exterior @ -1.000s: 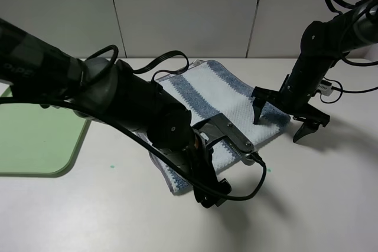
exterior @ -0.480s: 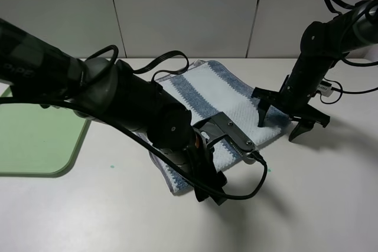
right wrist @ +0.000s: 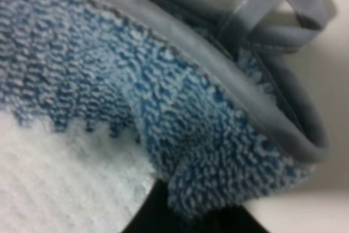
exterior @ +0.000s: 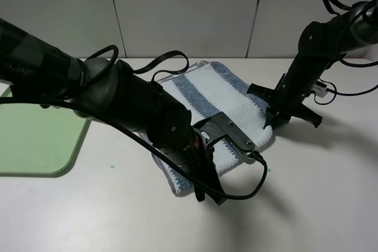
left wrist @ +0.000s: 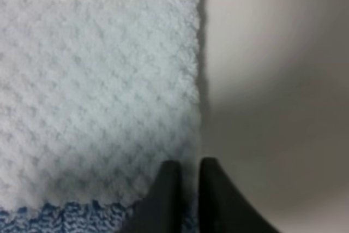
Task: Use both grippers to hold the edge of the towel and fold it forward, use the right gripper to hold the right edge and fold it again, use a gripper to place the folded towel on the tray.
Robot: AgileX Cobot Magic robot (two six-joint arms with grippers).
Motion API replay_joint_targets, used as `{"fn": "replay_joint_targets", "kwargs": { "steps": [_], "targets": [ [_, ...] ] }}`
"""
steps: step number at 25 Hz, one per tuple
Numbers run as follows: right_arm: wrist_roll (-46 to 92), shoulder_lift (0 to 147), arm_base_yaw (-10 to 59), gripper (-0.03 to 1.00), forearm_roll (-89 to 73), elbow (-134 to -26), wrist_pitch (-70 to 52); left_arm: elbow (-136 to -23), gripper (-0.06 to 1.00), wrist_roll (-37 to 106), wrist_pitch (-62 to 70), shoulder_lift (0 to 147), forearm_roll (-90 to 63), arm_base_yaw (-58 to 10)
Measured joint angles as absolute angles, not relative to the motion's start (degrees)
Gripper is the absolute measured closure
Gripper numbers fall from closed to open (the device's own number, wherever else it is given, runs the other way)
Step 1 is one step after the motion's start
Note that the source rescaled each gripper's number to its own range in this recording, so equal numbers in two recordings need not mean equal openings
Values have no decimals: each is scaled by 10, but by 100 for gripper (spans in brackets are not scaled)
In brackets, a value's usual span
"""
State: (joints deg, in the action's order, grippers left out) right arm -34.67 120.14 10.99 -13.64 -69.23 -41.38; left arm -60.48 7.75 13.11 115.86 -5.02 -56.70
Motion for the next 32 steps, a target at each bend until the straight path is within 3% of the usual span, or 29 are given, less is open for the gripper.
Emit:
{"fn": "replay_joint_targets", "kwargs": {
  "steps": [13,16,21,23,32],
  "targets": [
    [-347,1201,110,97,-136,-692,-414,-605,92,73,151,1150,-50,-567],
    [-347,1201,110,97,-136,-692,-414,-605,81,68,161,1132,-50,-567],
    [-347,1202,110,97,-138,-692,-414,-610,43,66,196,1118,-50,-567],
    [-347,1202,110,97,-138,-692,-414,-610,35,66,210,1118,-50,-567],
    [-347,1202,110,97,-138,-692,-414,-617,30,42,214,1172,-46,-567]
  ]
}}
